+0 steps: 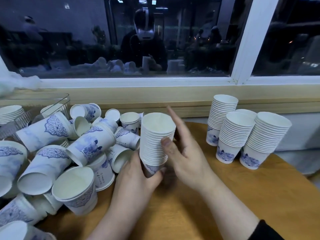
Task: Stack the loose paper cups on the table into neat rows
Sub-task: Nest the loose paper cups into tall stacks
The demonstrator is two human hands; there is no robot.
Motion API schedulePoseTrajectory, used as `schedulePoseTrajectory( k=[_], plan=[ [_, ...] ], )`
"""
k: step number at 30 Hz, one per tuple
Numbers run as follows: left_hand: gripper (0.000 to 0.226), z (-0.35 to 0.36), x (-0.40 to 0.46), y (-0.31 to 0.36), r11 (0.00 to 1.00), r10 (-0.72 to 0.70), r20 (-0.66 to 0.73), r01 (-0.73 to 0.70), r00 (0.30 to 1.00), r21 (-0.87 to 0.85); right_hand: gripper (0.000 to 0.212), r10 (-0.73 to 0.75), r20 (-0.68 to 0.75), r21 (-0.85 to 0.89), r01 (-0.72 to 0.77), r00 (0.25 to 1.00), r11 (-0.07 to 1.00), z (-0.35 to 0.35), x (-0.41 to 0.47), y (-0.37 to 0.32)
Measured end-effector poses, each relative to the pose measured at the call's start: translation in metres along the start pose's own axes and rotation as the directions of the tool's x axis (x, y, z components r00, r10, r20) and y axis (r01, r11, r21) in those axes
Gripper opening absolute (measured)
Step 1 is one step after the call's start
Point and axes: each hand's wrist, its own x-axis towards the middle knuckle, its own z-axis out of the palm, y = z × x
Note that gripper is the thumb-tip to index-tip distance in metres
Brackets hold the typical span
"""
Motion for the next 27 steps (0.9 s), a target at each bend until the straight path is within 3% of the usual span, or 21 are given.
schedulePoseTrajectory(
  k=[3,5,7,9,11,13,16,18,27],
  plan=[
    [0.052,0.009,-0.002,0.006,0.997,-0.029,0.027,0.031,0.999,-0.071,0.058,-0.022,-0.096,-0.051,0.017,0.995,0.999,-0.012,-0.023,0.004],
    [0.051,0.021,-0.004,0.011,0.993,-0.043,0.048,0.048,0.998,-0.111,0.047,-0.096,-0.264,-0.118,0.067,0.960,0.991,-0.028,-0.039,0.005],
    [0.052,0.034,-0.003,0.018,0.987,-0.055,0.071,0.065,0.996,-0.148,0.031,-0.241,-0.462,-0.255,0.133,0.854,0.958,-0.053,-0.053,0.008],
    [0.053,0.045,0.001,0.026,0.982,-0.067,0.081,0.080,0.994,-0.173,0.021,-0.326,-0.610,-0.367,0.108,0.722,0.924,-0.085,-0.065,0.015],
    [0.055,0.058,0.010,0.029,0.979,-0.073,0.067,0.085,0.995,-0.187,0.023,-0.283,-0.729,-0.362,0.001,0.624,0.932,-0.119,-0.075,0.028],
    [0.056,0.071,0.020,0.031,0.978,-0.079,0.051,0.088,0.996,-0.189,0.036,-0.159,-0.798,-0.303,-0.160,0.581,0.940,-0.147,-0.082,0.044],
    [0.059,0.088,0.035,0.034,0.975,-0.087,0.036,0.092,0.996,-0.203,0.071,0.185,-0.722,-0.093,-0.359,0.667,0.929,-0.171,-0.087,0.066],
    [0.058,0.097,0.045,0.036,0.973,-0.090,0.034,0.095,0.995,-0.212,0.079,0.342,-0.600,0.021,-0.414,0.723,0.910,-0.177,-0.087,0.079],
    [0.057,0.130,0.094,0.041,0.973,-0.086,0.055,0.096,0.995,-0.208,0.066,0.391,-0.464,-0.059,-0.468,0.795,0.882,-0.184,-0.075,0.102]
  ],
)
